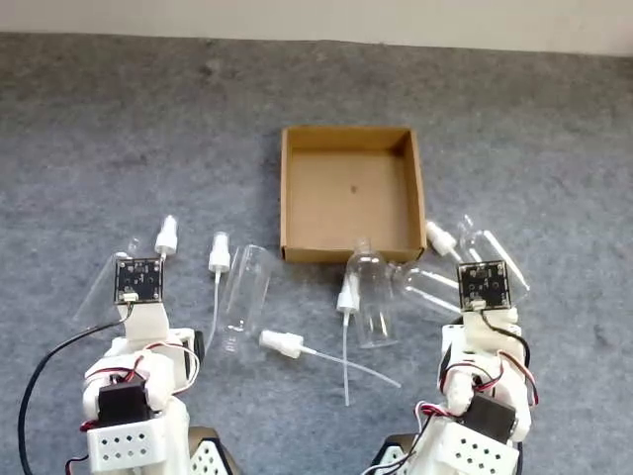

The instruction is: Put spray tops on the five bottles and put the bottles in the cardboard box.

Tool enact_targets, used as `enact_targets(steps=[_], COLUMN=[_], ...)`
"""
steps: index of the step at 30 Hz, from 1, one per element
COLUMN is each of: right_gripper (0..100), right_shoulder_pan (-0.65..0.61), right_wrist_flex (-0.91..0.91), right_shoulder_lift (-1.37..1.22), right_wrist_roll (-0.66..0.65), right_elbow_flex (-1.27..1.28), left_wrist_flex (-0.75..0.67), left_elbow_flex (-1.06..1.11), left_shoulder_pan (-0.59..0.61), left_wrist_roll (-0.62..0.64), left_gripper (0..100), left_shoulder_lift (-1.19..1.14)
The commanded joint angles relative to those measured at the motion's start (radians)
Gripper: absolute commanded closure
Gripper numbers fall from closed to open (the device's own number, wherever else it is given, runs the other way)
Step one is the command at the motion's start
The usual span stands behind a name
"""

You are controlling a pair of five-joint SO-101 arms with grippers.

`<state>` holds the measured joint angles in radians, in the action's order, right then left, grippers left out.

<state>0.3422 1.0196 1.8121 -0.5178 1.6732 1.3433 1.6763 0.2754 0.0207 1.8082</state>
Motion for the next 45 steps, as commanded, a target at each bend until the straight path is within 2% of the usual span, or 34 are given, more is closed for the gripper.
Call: enact_targets(steps=[1,20,31,40,45], right_gripper=[99.2,99.2,99.2,99.2,99.1], right_shoulder_pan=[-0.007,-0.007,-0.010,-0.116,-0.110], right_wrist_flex=[-0.016,-0.016,-0.016,-0.027,-0.018], right_shoulder_lift=[-0.018,-0.018,-0.019,-0.008,-0.021], right_wrist_roll=[-0.008,-0.008,-0.006,-0.009,-0.009], right_elbow_flex=[0.157,0.157,0.159,0.153,-0.024], left_wrist_flex=[0.005,0.005,0.005,0.005,0.005], left_elbow_flex=[0.019,0.019,0.019,0.019,0.019], left_shoulder_pan=[0.005,0.005,-0.168,-0.179,-0.177], left_wrist_roll=[-0.003,-0.003,-0.002,-0.002,-0.002], left_gripper=[80,80,80,80,80], left_shoulder_lift=[0.012,0.012,0.012,0.012,0.012])
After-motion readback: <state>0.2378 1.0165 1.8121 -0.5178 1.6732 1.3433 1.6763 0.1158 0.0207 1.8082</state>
